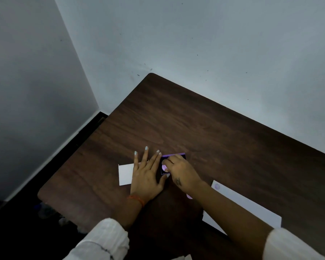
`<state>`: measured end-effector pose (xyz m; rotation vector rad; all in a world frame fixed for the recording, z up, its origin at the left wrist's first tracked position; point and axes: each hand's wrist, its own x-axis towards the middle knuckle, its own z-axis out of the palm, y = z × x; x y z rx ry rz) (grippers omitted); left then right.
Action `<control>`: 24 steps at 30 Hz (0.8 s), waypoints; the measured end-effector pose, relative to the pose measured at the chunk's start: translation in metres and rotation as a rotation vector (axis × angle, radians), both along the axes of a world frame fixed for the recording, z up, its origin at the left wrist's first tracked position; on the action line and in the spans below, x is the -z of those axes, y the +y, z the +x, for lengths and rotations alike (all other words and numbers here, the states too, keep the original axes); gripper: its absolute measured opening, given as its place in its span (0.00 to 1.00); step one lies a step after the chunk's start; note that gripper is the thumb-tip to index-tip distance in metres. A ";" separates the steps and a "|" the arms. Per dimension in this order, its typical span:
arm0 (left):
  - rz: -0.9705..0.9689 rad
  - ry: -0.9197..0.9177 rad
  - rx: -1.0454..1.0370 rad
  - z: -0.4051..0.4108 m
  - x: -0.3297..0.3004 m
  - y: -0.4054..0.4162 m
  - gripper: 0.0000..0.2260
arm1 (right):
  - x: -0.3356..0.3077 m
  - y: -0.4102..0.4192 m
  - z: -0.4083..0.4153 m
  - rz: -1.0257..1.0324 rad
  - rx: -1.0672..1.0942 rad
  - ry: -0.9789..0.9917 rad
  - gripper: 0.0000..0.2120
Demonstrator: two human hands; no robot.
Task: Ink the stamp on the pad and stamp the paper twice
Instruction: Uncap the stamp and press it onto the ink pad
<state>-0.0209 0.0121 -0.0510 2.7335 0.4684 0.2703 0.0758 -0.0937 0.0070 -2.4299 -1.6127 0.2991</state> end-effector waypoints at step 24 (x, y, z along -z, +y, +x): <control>-0.025 -0.021 -0.008 0.003 0.004 0.001 0.30 | 0.003 0.011 0.018 0.008 0.068 0.053 0.09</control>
